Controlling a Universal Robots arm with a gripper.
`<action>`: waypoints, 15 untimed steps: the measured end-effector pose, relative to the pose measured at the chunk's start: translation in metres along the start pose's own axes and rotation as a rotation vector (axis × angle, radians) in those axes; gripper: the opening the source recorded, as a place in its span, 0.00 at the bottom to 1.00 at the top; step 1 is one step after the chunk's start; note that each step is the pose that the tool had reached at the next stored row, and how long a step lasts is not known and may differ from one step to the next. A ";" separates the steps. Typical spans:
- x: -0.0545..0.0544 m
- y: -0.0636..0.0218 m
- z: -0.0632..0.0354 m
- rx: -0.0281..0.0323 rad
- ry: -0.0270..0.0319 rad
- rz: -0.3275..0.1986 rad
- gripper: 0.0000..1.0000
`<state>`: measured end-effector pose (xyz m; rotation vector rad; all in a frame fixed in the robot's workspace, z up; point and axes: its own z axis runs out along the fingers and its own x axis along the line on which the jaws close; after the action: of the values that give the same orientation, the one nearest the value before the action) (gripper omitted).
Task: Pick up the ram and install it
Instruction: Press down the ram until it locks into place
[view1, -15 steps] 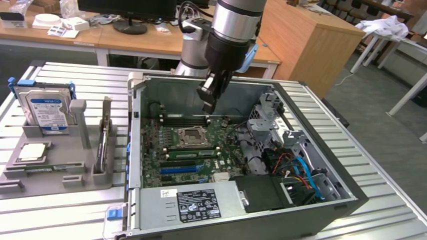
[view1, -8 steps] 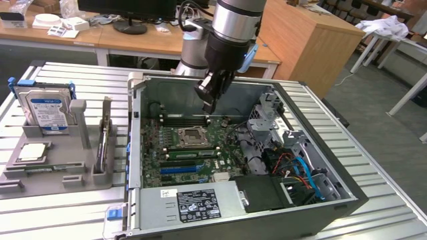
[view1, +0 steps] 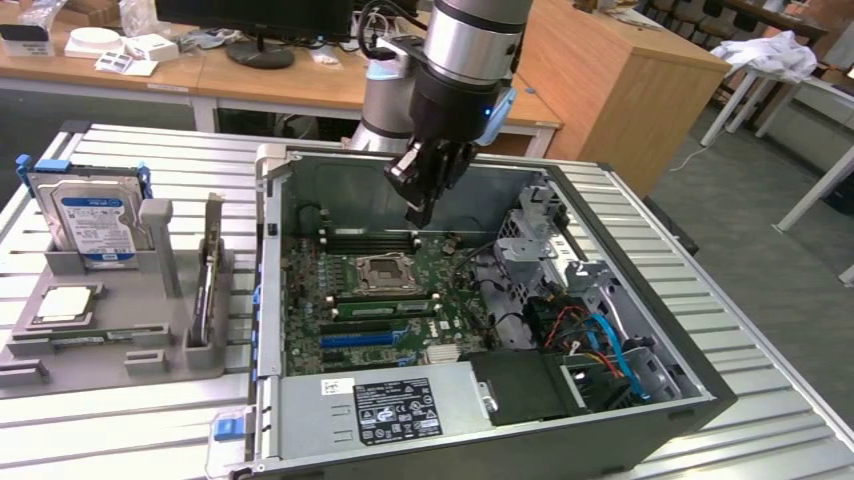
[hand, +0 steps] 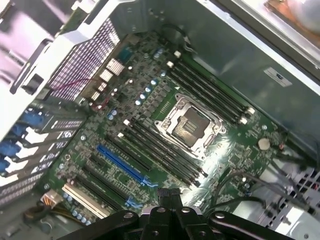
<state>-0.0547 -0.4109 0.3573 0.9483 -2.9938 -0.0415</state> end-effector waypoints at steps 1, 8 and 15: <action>0.000 0.0000 0.0000 0.0002 -0.0004 0.015 0.11; 0.000 0.0000 0.0001 0.0009 -0.0028 0.113 0.11; 0.000 0.0000 0.0002 0.0015 -0.0054 0.209 0.11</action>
<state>-0.0547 -0.4109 0.3571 0.6309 -3.0793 -0.0414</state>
